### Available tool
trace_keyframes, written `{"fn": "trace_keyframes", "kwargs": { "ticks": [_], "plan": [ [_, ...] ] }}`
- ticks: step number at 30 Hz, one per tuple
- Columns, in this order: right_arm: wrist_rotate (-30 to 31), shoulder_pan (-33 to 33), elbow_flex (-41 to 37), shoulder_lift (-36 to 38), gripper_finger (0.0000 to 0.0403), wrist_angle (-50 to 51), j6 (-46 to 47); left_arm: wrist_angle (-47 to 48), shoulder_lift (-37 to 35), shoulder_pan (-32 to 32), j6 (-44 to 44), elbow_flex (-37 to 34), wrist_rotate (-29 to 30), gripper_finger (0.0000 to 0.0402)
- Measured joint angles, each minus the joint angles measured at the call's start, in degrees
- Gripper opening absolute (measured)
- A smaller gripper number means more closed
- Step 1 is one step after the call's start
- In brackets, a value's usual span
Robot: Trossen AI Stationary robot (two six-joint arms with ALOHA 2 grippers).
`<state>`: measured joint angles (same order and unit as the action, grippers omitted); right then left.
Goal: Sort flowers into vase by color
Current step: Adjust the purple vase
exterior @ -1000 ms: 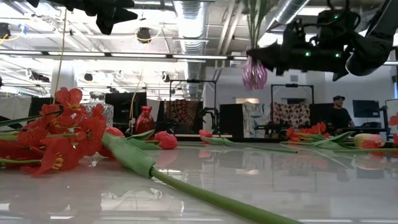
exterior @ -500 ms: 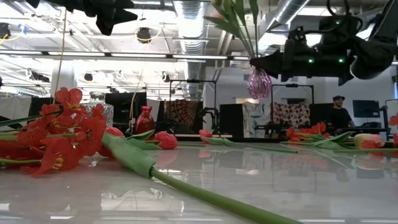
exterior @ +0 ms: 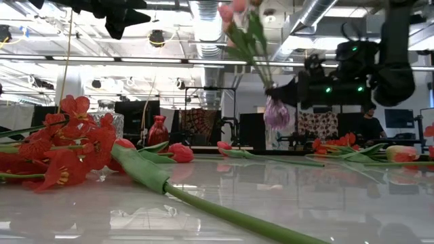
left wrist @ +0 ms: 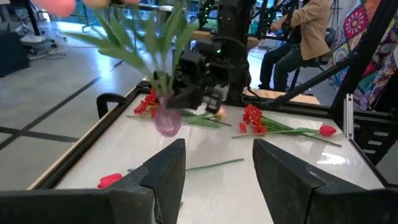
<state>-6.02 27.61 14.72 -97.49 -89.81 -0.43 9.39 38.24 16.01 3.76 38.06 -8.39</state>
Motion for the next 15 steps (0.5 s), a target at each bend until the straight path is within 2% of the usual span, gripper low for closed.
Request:
{"fn": "trace_keyframes", "kwargs": {
  "ticks": [9,15],
  "plan": [
    [-2.0,2.4,2.5,-1.4,0.0147,-0.1,-1.1,0.3,3.0,0.0,0.4,0.0,1.2,0.0175],
    [-5.3,4.9,3.0,-1.4,0.0145,-0.1,-0.3,-2.2,7.0,0.0,1.7,0.0,1.4,0.0175]
  ]
}}
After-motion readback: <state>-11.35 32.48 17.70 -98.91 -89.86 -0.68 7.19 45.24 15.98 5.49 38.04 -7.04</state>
